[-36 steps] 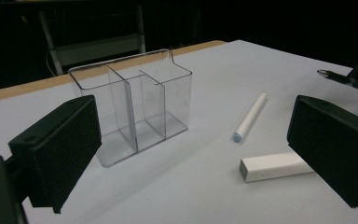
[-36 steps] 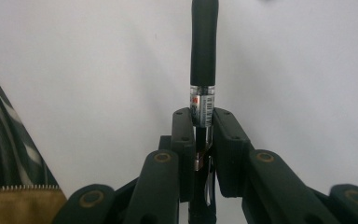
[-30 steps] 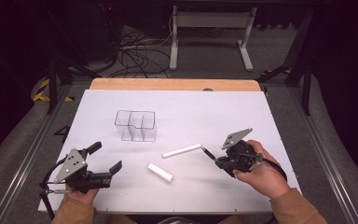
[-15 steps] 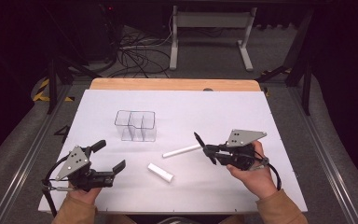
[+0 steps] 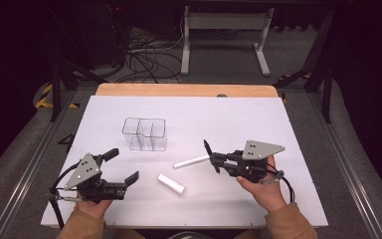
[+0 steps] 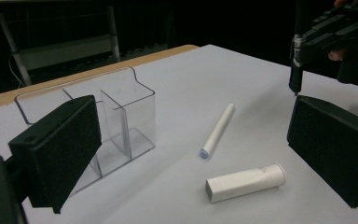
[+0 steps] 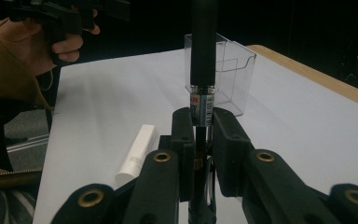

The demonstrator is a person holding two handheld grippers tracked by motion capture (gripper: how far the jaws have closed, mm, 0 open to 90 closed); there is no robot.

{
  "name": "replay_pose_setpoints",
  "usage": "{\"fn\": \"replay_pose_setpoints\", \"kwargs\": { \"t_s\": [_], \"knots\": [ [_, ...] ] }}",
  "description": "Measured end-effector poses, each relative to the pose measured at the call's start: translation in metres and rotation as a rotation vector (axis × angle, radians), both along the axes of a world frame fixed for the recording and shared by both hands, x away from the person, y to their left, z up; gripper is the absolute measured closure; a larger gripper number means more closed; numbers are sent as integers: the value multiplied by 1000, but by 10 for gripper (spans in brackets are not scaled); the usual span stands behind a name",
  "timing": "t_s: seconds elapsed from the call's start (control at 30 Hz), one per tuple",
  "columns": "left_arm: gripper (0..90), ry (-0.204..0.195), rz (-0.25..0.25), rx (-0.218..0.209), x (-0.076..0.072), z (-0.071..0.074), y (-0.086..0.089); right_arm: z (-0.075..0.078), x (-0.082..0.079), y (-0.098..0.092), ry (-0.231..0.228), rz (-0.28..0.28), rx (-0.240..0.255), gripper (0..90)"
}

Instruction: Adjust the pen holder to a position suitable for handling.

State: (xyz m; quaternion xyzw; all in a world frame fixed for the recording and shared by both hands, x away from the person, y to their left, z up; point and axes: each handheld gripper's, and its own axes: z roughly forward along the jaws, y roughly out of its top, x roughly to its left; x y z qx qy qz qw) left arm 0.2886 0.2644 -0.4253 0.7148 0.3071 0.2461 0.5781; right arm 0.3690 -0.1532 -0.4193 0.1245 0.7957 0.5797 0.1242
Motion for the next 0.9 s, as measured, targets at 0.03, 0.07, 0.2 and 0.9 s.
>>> {"fn": "replay_pose_setpoints", "kwargs": {
  "t_s": [0.03, 0.07, 0.2, 0.9],
  "knots": [
    [36, 2, -4, 3, 0, 1, -1, -1, 0, 1, -1, 2, 5, 801],
    [36, 3, -9, 4, 0, 2, -2, -3, 1, 3, 0, 8, 10, 801],
    [36, 6, -22, 4, 2, 5, -6, -7, 2, 8, -6, 21, 40, 800],
    [82, -3, -161, 31, 19, 23, -53, -20, -1, 22, 1, 30, 73, 799]
  ]
}}
